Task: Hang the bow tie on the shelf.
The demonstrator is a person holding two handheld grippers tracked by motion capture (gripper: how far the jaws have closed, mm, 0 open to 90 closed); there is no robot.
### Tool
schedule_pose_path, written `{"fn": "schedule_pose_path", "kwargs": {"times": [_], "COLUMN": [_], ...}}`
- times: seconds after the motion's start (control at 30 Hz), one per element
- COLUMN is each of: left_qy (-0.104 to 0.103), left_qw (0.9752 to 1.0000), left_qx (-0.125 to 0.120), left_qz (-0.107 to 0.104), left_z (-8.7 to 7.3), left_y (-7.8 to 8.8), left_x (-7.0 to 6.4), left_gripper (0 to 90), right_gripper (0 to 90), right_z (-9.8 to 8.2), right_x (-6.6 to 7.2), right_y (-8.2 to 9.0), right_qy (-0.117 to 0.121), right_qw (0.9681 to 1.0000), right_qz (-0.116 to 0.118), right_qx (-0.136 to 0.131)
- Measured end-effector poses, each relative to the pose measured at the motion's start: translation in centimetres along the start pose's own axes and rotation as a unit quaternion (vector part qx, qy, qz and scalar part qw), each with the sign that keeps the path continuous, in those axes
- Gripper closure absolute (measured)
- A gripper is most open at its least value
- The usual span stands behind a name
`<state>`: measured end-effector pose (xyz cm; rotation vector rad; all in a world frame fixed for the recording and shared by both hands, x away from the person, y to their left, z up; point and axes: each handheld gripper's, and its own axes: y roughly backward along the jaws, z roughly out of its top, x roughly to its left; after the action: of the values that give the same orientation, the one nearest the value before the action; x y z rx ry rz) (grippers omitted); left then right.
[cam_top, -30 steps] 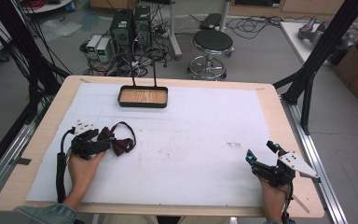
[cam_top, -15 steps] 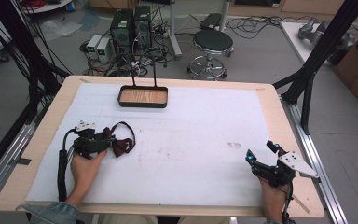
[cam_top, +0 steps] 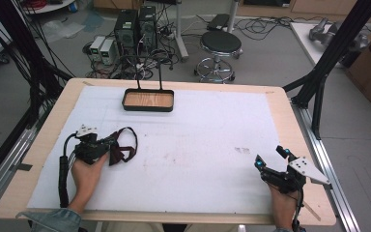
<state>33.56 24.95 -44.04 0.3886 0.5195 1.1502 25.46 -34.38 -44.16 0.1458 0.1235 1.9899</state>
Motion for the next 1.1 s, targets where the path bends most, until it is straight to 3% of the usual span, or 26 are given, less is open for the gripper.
{"fn": "schedule_pose_path", "kwargs": {"times": [0.13, 0.23, 0.43, 0.53, 0.73, 0.87, 1.1], "left_qy": [-0.001, -0.014, -0.044, -0.054, -0.078, -0.081, -0.099], "left_qw": [0.9998, 0.999, 0.9952, 0.994, 0.9883, 0.9847, 0.9776], "left_qx": [-0.019, -0.04, -0.076, -0.08, -0.104, -0.122, -0.152], "left_qz": [-0.006, -0.013, -0.043, -0.051, -0.081, -0.095, -0.107], "left_z": [0.2, 0.5, 1.4, 1.9, 3.4, 5.0, 7.8], "left_y": [0.5, 1.0, 1.8, 1.9, 2.3, 2.6, 2.8], "left_x": [-0.1, -0.2, -0.5, -0.7, -0.9, -0.7, -0.5], "left_gripper": [83.8, 83.8, 83.8, 83.8, 83.8, 83.8, 83.8], "right_gripper": [11.6, 11.6, 11.6, 11.7, 11.7, 11.7, 11.7], "right_z": [0.0, 0.0, 0.0, 0.0, 0.0, 0.0, 0.0], "right_x": [0.0, 0.0, 0.0, 0.0, 0.0, 0.0, 0.0], "right_y": [0.0, 0.0, 0.0, 0.0, 0.0, 0.0, 0.0], "right_qy": [0.0, 0.0, 0.0, 0.001, 0.001, 0.0, -0.001], "right_qw": [1.0, 1.0, 1.0, 1.0, 1.0, 1.0, 1.0], "right_qz": [0.0, 0.0, 0.0, -0.001, -0.001, -0.001, 0.0], "right_qx": [0.0, 0.0, 0.0, 0.001, 0.001, 0.002, 0.002]}}
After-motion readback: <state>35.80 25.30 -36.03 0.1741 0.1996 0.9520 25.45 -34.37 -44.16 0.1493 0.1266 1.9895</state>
